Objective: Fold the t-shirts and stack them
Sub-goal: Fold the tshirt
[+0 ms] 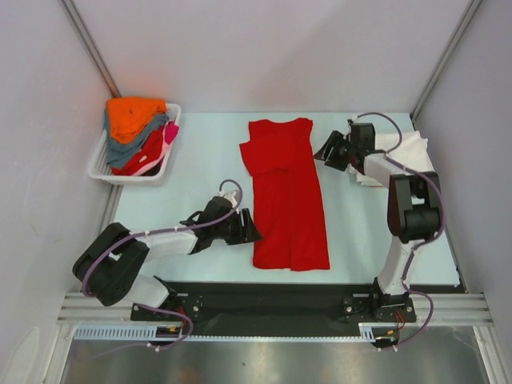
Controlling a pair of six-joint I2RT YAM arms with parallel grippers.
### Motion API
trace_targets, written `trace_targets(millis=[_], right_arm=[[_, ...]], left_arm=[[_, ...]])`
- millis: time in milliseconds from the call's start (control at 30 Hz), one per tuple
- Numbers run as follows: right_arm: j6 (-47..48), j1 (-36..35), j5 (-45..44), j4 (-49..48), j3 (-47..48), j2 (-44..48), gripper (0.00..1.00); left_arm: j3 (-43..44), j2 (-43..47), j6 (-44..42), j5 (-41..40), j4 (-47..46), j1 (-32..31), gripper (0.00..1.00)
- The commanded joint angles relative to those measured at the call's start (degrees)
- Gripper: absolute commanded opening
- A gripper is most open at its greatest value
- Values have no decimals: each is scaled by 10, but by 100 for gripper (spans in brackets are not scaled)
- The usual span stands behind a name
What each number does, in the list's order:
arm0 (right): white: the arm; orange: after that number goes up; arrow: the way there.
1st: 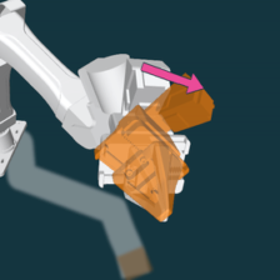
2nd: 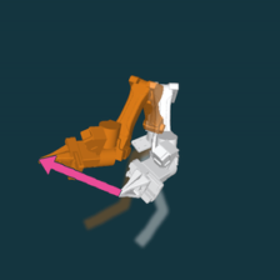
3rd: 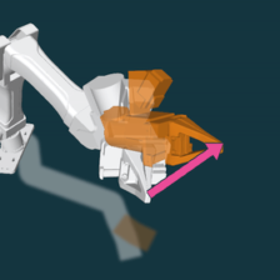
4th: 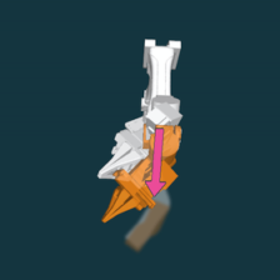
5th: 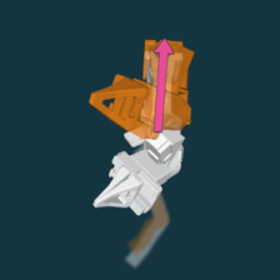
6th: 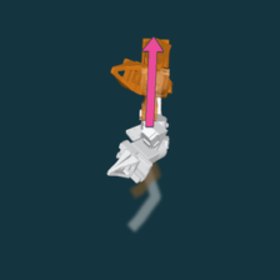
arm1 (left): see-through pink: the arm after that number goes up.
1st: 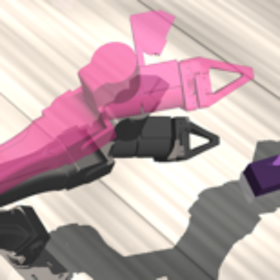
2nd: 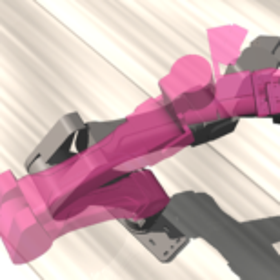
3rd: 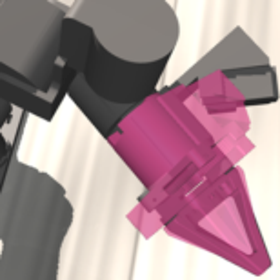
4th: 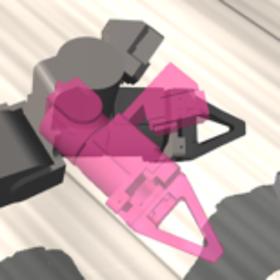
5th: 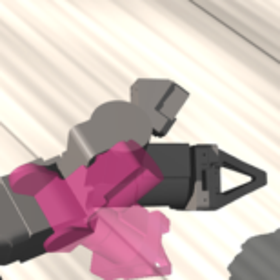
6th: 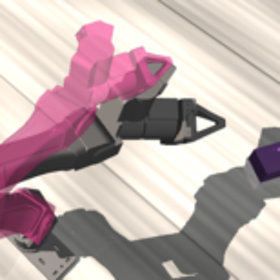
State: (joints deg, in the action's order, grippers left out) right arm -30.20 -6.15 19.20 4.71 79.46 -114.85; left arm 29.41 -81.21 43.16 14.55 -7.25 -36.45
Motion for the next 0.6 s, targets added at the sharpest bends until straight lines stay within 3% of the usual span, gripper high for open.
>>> trace_targets(millis=[0,200,267,333,400,467,567], right_arm=[[-8,0,14,-62,-119,114,60],[10,-24,-19,17,-238,267,57],[22,-43,-35,39,-270,310,57],[32,-79,-46,64,-301,333,59],[36,-102,-51,83,-322,362,61],[31,-126,-38,86,-351,378,61],[22,-155,-18,87,-373,405,61]], left_arm=[[-31,7,41,17,-57,-37,61],[-73,-4,95,15,-109,-103,40],[-89,1,105,0,-110,-118,23],[-105,10,117,-12,-108,-142,20],[-111,31,124,-33,-102,-175,31],[-110,50,130,-52,-73,-196,57],[-113,90,134,-59,-45,-208,67]])
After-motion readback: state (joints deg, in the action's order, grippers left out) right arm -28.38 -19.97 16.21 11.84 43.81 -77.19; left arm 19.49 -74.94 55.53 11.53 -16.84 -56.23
